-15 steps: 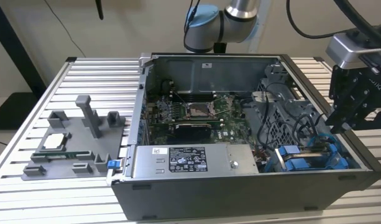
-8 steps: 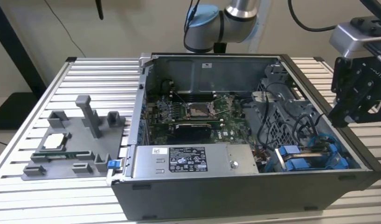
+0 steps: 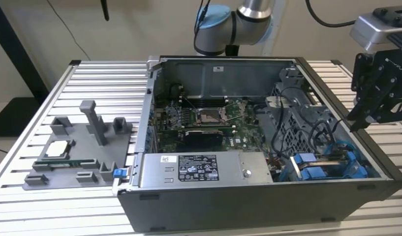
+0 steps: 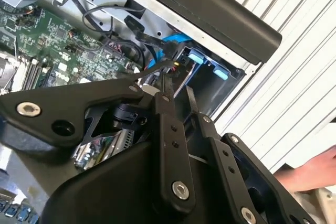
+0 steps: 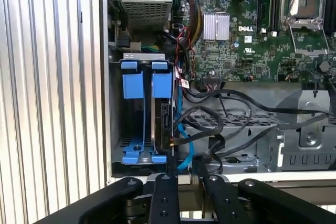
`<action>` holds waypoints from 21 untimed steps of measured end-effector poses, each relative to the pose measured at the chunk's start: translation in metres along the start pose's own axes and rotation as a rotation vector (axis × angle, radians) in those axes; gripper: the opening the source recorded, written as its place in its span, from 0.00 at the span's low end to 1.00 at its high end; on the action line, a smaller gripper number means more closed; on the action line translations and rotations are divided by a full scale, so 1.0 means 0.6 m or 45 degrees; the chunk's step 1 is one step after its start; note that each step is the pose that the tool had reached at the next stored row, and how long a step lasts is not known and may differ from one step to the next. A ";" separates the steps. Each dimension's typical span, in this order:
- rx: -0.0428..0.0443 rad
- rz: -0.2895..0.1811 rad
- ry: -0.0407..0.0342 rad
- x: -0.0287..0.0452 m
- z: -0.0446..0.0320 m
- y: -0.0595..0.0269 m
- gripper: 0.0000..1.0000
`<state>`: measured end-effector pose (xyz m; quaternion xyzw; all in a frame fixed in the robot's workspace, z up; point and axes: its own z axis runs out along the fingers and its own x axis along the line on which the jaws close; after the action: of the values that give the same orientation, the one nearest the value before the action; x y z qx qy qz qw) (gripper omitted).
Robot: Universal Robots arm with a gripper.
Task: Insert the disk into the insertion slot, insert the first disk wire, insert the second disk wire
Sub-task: 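Insert the first disk wire, then insert the second disk wire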
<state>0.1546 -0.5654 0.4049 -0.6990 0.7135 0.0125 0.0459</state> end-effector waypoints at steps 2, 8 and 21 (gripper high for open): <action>0.000 0.000 -0.0001 -0.002 0.000 0.000 1.00; 0.000 0.000 0.0001 -0.016 0.001 -0.001 1.00; -0.001 -0.010 -0.0019 -0.019 0.019 -0.028 1.00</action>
<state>0.1719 -0.5534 0.3951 -0.7019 0.7107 0.0131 0.0463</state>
